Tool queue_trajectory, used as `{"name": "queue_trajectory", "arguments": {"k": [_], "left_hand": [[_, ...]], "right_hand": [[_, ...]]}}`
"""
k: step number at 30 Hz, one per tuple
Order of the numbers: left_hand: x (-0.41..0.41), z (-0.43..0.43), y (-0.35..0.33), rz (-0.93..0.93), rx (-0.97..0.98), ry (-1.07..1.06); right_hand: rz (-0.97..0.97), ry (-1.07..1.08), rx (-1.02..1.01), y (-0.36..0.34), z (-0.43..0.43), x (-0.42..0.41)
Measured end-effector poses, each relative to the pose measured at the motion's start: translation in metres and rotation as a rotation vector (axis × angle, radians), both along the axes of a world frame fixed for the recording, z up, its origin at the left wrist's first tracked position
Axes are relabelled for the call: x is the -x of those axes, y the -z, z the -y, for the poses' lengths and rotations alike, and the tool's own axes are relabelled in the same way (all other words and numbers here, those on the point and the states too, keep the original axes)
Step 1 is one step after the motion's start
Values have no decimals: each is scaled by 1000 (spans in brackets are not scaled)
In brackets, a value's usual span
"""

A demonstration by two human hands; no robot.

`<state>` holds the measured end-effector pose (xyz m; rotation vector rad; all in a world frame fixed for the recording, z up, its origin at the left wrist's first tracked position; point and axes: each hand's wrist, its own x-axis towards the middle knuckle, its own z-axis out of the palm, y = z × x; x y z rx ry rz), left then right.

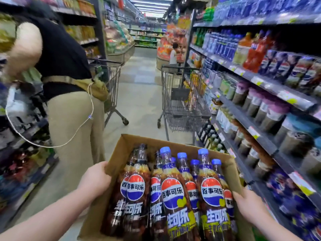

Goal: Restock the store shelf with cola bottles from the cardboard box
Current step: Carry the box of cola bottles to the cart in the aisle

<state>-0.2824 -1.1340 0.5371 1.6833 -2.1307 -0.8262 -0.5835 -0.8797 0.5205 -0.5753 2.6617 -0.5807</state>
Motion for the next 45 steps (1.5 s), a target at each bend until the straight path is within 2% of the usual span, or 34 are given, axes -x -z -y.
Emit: {"name": "queue_trajectory", "arguments": {"k": [11, 18, 26, 32, 38, 45], "left_hand": [[204, 267, -22, 98, 44, 143], [354, 402, -16, 90, 10, 165], [507, 533, -39, 104, -15, 242], [618, 652, -34, -19, -91, 388], [738, 751, -43, 55, -2, 601], [849, 796, -34, 64, 63, 772]], "right_hand": [[0, 107, 18, -5, 221, 157], [0, 122, 23, 4, 347, 306], [32, 221, 56, -11, 470, 443], [-21, 375, 68, -10, 554, 504], [-1, 621, 76, -1, 619, 539], [-15, 785, 38, 7, 662, 585]]}}
